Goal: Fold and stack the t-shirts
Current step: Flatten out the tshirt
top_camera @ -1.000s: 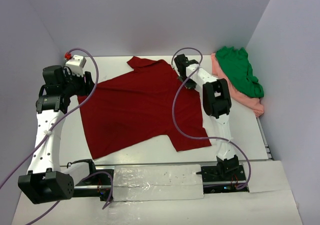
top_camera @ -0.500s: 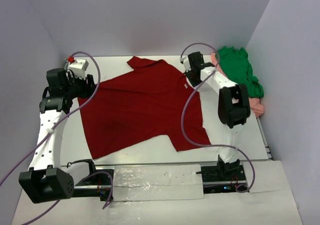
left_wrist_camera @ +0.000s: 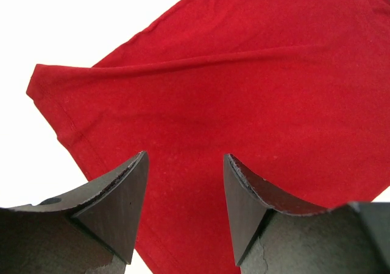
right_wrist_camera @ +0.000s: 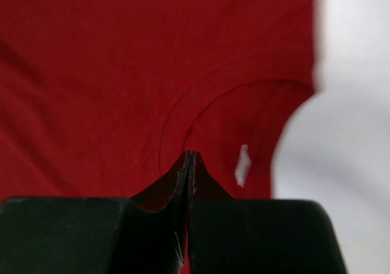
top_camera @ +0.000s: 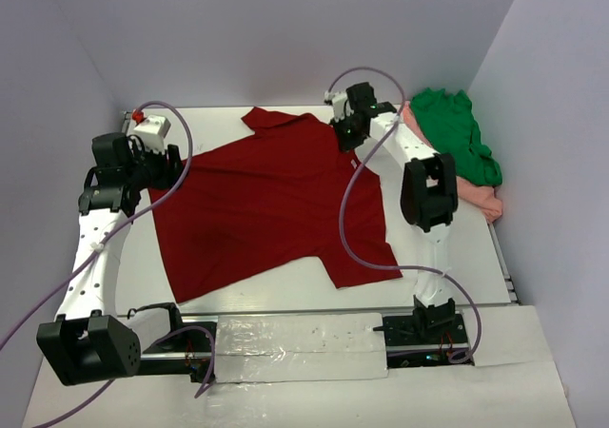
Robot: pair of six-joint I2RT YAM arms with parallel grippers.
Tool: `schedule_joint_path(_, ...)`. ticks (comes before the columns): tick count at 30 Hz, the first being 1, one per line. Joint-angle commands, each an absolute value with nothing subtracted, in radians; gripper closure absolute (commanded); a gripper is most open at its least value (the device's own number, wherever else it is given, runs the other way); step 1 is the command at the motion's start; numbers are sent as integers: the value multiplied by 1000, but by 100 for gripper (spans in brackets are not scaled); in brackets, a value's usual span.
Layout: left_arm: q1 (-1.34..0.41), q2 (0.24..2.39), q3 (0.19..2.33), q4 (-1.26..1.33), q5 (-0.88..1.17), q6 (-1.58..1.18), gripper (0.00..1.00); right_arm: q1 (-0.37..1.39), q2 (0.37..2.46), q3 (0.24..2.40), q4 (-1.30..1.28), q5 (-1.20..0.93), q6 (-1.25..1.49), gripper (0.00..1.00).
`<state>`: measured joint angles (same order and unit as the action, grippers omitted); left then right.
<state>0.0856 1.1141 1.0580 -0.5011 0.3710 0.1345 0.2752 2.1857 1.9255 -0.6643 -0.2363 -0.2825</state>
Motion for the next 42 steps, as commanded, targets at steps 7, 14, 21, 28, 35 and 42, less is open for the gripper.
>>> schedule_joint_path(7,84,1161,1106,-449,391,129,39,331,2476,2232,-1126,-212,-275,100)
schedule_joint_path(14,83,1163,1094,-445,393,130,39,354,2462,2166,-1118,15,-278,100)
schedule_joint_path(21,83,1154,1100,-454,394,135,39,315,2447,2115,-1126,154,-321,100)
schedule_joint_path(28,83,1147,1091,-459,402,135,39,181,2408,2043,-1071,218,-341,100)
schedule_joint_path(35,83,1160,1097,-463,425,132,39,61,2364,1899,-996,223,-364,100)
schedule_joint_path(42,84,1238,1088,-508,511,156,39,90,2310,1871,-951,172,-357,100)
